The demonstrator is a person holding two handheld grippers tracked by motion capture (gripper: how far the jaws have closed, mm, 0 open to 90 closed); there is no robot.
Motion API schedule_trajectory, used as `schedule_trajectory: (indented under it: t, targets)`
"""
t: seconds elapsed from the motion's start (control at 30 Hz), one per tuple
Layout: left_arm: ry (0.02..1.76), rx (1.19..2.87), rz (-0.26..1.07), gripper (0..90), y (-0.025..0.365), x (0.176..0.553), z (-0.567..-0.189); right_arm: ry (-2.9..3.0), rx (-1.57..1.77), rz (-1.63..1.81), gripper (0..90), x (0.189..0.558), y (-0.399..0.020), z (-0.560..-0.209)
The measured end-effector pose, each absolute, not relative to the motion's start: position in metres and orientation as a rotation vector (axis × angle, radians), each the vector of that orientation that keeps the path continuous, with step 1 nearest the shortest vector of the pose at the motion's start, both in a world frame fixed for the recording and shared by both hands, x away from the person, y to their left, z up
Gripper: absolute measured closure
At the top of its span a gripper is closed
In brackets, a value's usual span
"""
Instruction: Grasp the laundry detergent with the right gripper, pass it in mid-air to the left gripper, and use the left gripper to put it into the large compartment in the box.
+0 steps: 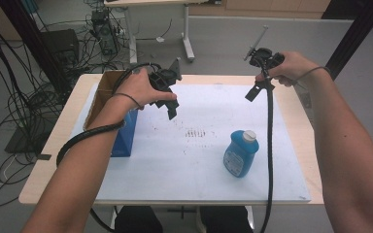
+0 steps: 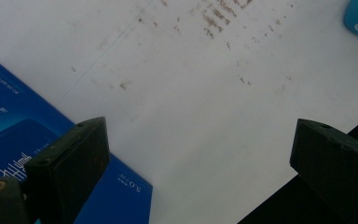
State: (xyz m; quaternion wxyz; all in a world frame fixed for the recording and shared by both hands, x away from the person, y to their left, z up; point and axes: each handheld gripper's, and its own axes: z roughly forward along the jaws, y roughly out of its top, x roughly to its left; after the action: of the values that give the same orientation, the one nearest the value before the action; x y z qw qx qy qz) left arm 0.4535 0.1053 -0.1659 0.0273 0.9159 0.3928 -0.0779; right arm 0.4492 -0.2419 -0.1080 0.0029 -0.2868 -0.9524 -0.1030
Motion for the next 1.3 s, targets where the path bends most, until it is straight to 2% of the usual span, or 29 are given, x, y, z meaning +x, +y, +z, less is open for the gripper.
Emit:
schedule_trajectory:
  t: [0.8,1.3]
  targets:
    - [1.208,2.829,-0.257,5.2,0.111,0.454,-0.168,-2.992,-0.919,-0.316,10.3,0.443,-0.243,-0.107]
    - [1.208,2.827,-0.253,5.2,0.110,0.448,-0.168,-2.999,-0.961,-0.369,10.1,0.413,-0.278,-0.106]
